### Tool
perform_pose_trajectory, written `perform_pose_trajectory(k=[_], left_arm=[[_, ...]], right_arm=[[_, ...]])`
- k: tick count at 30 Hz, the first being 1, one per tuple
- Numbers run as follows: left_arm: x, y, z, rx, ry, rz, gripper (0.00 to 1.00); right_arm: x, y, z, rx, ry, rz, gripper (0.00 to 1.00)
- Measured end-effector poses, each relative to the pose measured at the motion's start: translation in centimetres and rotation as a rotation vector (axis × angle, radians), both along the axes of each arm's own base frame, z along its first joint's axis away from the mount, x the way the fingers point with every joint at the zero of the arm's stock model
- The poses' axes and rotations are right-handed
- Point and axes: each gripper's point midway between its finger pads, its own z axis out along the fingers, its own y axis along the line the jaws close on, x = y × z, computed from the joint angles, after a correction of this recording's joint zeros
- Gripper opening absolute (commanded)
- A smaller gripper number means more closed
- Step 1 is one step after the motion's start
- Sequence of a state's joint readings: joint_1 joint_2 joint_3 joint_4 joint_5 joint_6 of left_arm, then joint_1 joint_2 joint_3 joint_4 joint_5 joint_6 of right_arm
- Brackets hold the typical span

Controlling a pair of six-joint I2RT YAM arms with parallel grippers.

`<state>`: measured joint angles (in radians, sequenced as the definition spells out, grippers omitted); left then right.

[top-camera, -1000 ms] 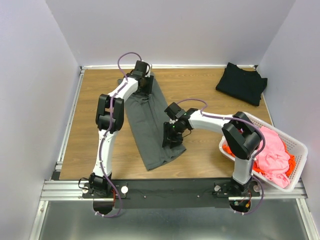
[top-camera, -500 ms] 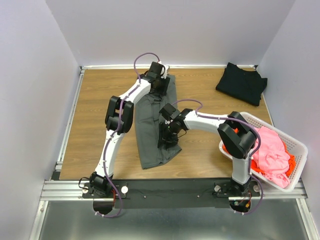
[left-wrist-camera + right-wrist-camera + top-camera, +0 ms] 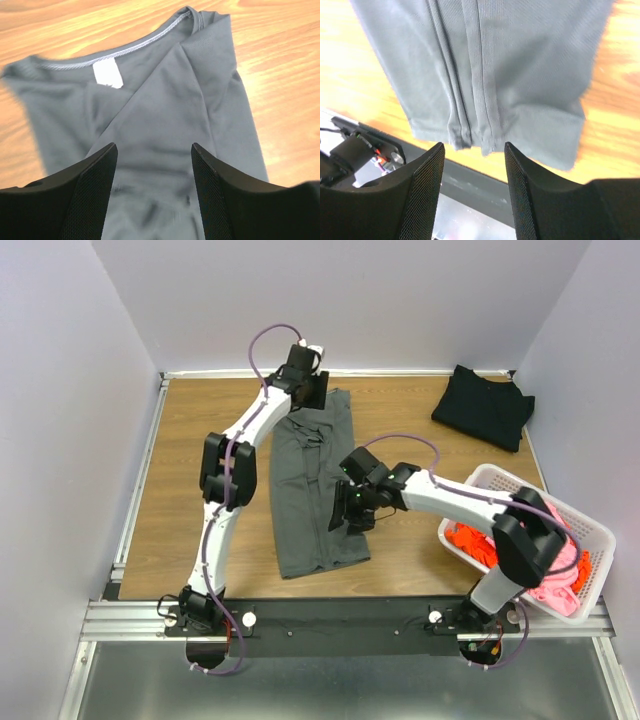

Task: Fold and stack the t-shirts
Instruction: Fold the tshirt

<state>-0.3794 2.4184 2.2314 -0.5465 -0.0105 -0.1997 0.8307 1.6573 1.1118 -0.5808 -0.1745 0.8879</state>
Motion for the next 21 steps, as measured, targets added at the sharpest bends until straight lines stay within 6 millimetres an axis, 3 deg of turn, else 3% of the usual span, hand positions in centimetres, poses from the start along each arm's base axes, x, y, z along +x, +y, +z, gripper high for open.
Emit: perform_pose_trajectory(k=[2,6,9,11,13,16,18,21], left_arm=[[-1.0,0.6,2.0,-0.004,-0.011,0.017,0.69],[-5.1,2.2,8.8,-0.035,-0.081,0.067,0.69],[-10.4,3.1,13.7,-0.086,-0.156,0.089,0.68],[-14.3,3.2,14.7,-0.123,-0.173,0.094,0.68],[-18.3,2.6,13.5,-0.143,-0.146,0.082,0.68],[-24.4,1.3,8.7,-0.159,-0.036,0.056,0.68],[-29.6,1.0,3.6,-0.151,0.093,0.054,0.68],[-35.5,1.4,-0.8,-0.136,0.23,0.058,0.68]], right_arm=[[-0.1,-0.6,1.1,0.012,-0.033,-0.008,0.59],[-0.7,-2.2,1.2,-0.01,-0.059,-0.026,0.59],[-2.1,-4.3,0.1,-0.057,-0.049,-0.037,0.59],[-3.2,-6.0,-0.5,-0.092,-0.041,-0.043,0.59],[-4.0,-7.2,-0.9,-0.115,-0.034,-0.045,0.59],[-4.6,-8.3,-1.5,-0.148,-0.032,-0.048,0.59],[-4.7,-8.7,-1.7,-0.162,-0.035,-0.044,0.59],[-4.6,-9.2,-2.0,-0.184,-0.051,-0.035,0.59]])
